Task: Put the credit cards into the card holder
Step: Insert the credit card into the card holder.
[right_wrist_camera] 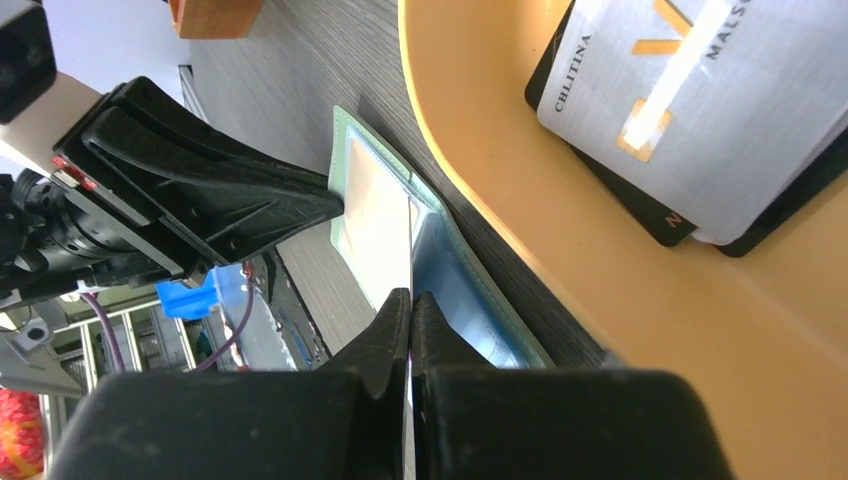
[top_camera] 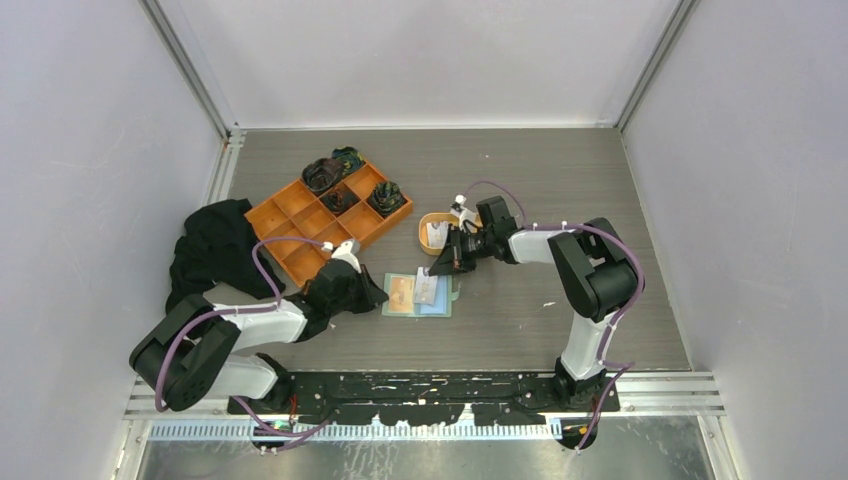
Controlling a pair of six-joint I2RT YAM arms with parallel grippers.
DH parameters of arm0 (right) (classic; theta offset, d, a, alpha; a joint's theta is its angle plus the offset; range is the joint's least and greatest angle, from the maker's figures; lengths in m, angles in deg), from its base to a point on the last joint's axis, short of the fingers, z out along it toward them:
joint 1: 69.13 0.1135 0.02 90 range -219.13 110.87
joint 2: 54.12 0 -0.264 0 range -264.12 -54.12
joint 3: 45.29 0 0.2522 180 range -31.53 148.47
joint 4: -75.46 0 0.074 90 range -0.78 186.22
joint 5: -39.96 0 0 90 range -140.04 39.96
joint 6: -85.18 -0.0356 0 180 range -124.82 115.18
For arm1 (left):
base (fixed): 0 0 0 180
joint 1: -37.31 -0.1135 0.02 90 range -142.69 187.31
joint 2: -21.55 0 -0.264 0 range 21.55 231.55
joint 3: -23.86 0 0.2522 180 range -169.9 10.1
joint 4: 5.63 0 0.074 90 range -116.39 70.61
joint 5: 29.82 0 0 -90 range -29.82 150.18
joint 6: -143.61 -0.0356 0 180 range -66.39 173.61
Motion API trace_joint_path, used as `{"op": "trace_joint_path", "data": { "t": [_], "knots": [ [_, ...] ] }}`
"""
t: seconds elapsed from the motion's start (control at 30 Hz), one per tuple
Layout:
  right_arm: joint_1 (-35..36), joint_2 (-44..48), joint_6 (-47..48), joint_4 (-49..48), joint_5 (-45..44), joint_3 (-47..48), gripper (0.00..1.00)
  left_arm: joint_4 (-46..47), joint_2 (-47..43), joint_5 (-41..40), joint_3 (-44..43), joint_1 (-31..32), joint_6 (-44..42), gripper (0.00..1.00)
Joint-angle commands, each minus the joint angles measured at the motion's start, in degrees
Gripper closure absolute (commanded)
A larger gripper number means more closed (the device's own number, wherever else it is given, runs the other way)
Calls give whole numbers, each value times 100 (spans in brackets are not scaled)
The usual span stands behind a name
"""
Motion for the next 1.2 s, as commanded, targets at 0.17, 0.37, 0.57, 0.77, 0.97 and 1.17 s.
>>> {"op": "trace_joint_path", "data": {
  "t": [0.17,0.37,0.57,0.77,0.97,1.17],
  "knots": [
    [-180,399,123,-91,487,218,99,-119,1,104,33,12,-101,98],
    [-183,385,118,-102,248,135,99,-165,-64,102,34,15,-101,99],
    [-50,245,65,-158,13,108,99,-157,-84,139,34,16,-71,99],
    [7,143,83,-98,47,156,99,-115,-33,185,31,17,-50,99],
    [22,69,211,122,-251,169,99,-80,-7,225,17,12,-31,99],
    [101,66,210,171,-499,108,99,-58,-10,245,42,17,4,99]
  ]
}}
